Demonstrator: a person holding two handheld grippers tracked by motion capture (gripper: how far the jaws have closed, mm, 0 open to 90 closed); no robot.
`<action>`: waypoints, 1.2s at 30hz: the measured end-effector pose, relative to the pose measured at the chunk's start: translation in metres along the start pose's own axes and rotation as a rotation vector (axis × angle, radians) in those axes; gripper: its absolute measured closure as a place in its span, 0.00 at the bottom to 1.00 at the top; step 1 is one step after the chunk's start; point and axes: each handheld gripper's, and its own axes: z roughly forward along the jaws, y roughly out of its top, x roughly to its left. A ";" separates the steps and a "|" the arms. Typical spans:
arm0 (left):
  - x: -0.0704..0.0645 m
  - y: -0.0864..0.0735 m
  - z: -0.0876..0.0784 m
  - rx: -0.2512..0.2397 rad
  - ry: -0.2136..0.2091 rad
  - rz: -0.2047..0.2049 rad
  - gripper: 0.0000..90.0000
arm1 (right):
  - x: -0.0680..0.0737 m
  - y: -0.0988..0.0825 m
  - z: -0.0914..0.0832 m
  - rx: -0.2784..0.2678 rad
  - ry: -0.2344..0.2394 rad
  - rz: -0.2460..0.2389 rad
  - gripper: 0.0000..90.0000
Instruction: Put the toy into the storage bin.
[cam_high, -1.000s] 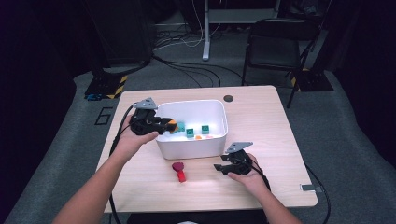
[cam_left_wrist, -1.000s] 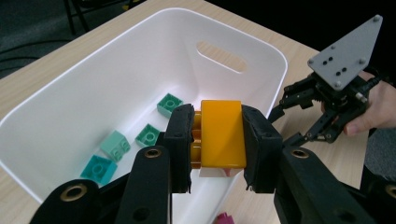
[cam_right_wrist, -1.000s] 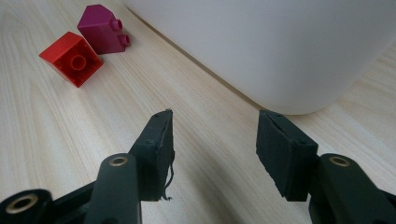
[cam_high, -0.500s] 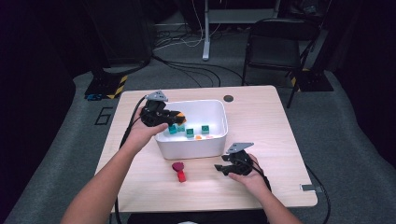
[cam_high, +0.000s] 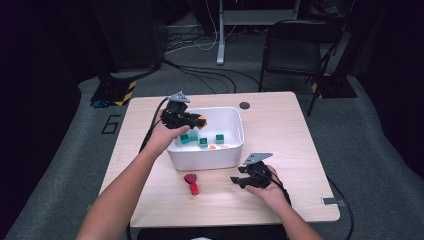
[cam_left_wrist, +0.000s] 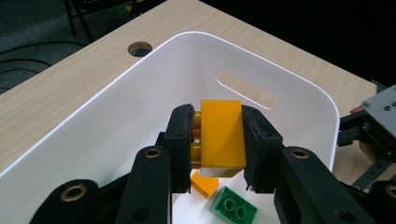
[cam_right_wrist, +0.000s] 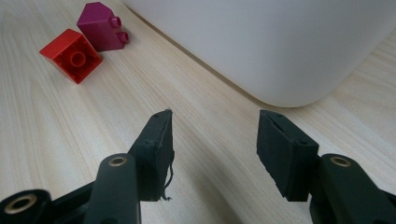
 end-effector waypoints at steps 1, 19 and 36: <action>0.000 0.001 0.003 0.001 -0.002 -0.002 0.74 | 0.000 0.000 0.000 -0.002 0.001 0.000 0.51; 0.007 0.007 0.047 0.044 -0.006 0.023 0.74 | 0.000 -0.001 -0.001 -0.001 0.003 0.003 0.51; 0.007 0.004 0.053 0.068 0.015 0.029 0.66 | -0.001 -0.001 0.000 0.001 0.007 0.000 0.51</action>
